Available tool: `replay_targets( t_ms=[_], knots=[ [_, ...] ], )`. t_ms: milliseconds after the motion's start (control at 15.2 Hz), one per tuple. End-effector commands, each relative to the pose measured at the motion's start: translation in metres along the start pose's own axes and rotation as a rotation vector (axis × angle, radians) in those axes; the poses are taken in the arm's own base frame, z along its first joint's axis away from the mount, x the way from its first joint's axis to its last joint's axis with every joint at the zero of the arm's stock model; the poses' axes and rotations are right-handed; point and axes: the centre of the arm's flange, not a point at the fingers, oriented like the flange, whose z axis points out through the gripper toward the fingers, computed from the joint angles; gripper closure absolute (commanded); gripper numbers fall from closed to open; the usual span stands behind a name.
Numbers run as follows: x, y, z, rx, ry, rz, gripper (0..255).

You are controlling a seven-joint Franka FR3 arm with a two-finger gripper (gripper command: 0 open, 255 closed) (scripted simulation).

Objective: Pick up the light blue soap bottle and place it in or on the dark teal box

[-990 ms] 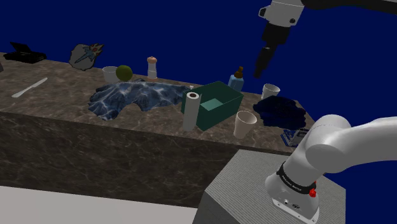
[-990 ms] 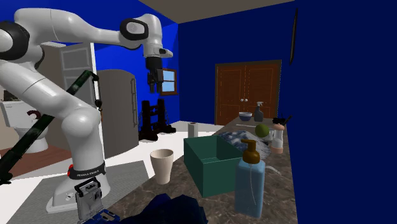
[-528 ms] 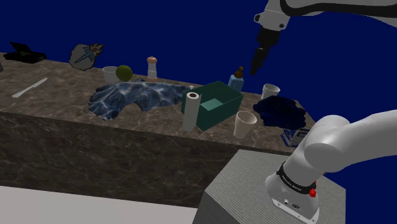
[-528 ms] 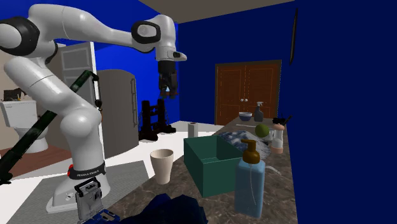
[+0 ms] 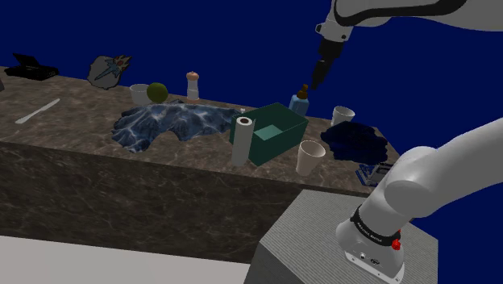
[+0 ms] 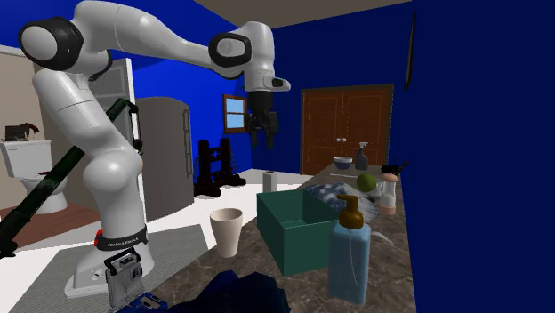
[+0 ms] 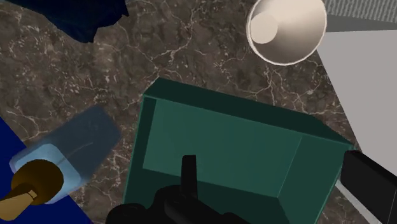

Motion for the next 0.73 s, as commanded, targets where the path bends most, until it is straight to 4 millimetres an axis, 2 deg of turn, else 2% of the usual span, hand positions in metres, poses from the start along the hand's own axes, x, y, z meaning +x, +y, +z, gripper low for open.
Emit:
replay_targets(
  t_ms=[0, 660],
  knots=[
    [0.008, 0.024, 0.008, 0.003, 0.0, 0.0, 0],
    [0.056, 0.143, 0.049, 0.021, 0.0, 0.005, 0]
  ],
)
